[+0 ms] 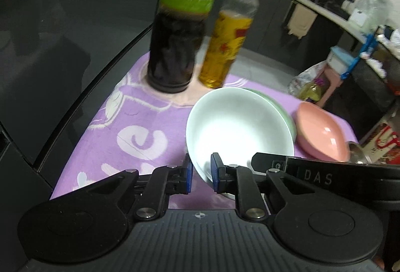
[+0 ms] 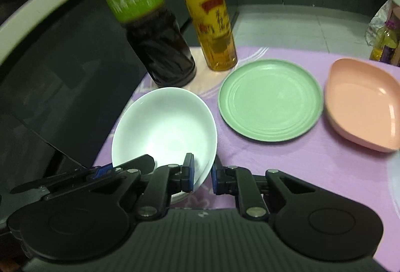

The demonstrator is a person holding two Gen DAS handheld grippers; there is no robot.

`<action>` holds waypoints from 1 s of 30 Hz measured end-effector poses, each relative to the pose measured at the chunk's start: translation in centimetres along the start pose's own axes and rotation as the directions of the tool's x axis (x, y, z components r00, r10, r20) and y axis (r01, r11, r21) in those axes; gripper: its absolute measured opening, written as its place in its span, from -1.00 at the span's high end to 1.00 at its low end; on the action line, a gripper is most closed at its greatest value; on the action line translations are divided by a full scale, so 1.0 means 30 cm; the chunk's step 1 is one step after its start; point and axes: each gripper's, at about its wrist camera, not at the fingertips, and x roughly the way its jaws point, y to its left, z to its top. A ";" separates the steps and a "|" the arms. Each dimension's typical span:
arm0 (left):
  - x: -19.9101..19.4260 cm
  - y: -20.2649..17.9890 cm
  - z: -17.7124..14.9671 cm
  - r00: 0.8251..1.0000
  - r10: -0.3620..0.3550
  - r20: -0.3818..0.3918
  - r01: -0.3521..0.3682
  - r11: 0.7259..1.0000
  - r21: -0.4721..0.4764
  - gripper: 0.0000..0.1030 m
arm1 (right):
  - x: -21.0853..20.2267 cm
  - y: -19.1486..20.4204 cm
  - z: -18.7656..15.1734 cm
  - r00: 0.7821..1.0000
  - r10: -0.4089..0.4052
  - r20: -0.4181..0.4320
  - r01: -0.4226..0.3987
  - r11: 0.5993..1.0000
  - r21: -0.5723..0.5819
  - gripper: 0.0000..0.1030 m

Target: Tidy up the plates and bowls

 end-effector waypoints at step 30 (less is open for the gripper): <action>-0.408 -0.129 -0.320 0.993 -0.108 0.043 0.104 0.991 0.090 0.71 | -0.431 -0.023 -0.377 0.991 0.021 0.136 -0.029 0.998 0.062 0.72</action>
